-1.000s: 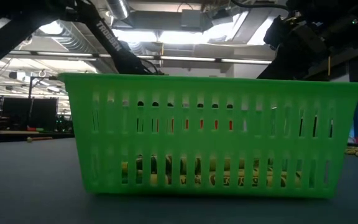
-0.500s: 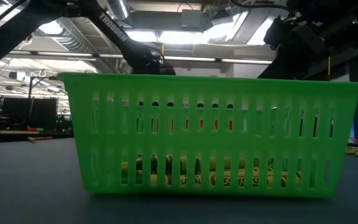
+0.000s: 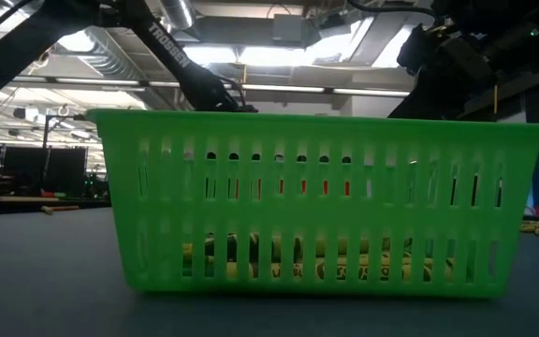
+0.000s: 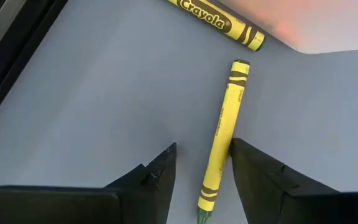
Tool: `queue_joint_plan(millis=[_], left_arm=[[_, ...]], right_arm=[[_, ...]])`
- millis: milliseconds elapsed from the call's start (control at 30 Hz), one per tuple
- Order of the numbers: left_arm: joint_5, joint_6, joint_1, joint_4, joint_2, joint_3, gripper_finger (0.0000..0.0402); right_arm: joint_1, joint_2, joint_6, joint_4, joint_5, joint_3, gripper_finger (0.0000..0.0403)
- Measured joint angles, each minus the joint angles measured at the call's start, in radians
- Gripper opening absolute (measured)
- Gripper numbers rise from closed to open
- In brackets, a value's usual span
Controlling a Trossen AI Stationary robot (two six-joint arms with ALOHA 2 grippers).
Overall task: Sort crayons
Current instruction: Put the green crayon into the green bin
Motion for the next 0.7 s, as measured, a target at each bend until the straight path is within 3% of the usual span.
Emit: queue_joint_plan(millis=[467,700], left_arm=[[0.004,0.155,-0.014,-0.014,-0.004,-0.001,0.0009],[-0.083,0.159,-0.056,-0.068,-0.079,-0.007,0.0013]], right_arm=[[0.0,0.0,-0.011,0.001,0.0,0.0,0.0243],[0.0,0.0,-0.021,0.001,0.0,0.0,0.0243]])
